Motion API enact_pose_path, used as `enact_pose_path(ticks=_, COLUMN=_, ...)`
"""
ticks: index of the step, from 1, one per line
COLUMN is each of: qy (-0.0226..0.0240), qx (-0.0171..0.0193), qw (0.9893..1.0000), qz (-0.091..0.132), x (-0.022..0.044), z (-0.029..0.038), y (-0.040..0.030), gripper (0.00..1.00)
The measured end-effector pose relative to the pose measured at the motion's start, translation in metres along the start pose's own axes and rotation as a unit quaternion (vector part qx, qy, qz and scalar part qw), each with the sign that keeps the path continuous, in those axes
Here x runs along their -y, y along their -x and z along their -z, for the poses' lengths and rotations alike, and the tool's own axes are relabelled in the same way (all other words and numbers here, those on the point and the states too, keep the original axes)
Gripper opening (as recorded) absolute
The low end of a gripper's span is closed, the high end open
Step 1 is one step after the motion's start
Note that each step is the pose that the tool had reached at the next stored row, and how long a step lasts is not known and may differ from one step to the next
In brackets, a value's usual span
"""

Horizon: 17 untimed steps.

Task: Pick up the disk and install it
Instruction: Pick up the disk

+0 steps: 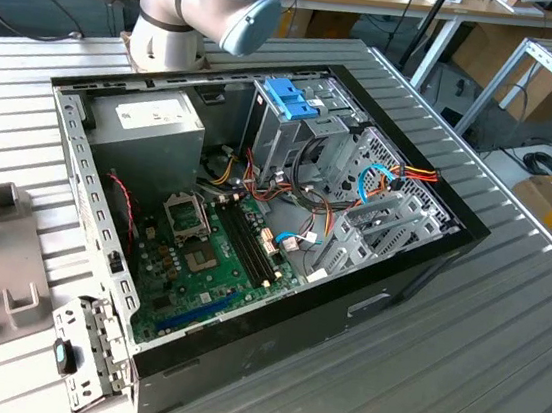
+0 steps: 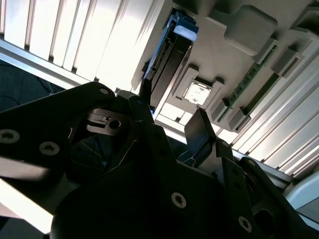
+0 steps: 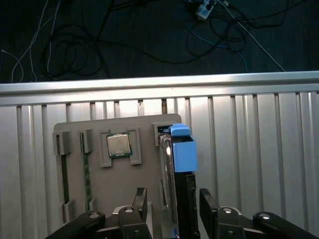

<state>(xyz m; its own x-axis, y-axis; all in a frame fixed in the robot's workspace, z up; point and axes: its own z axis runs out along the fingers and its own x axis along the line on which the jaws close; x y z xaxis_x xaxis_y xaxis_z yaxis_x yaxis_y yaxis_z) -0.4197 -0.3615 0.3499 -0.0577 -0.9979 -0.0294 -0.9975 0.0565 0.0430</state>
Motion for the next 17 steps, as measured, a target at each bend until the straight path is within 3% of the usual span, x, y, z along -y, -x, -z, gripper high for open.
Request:
enact_pose_path(ticks=12, qy=0.0000, qx=0.0000, qw=1.0000, qz=0.000, x=0.0002, z=-0.0037, y=-0.0001, gripper=0.54)
enact_pose_path(ticks=14, qy=0.0000, qx=0.0000, qw=1.0000, qz=0.000, x=0.0003, z=-0.0069, y=0.0001, gripper=0.54)
enact_pose_path(ticks=15, qy=0.0001, qx=0.0000, qw=1.0000, qz=0.000, x=-0.0037, z=-0.0099, y=0.0105, gripper=0.54)
enact_pose_path(ticks=16, qy=-0.0001, qx=0.0001, qw=1.0000, qz=0.000, x=-0.0119, z=-0.0147, y=0.0100, gripper=0.54)
enact_pose_path(ticks=17, qy=-0.0002, qx=0.0001, qw=1.0000, qz=0.000, x=-0.0125, z=-0.0162, y=0.0098, gripper=0.54)
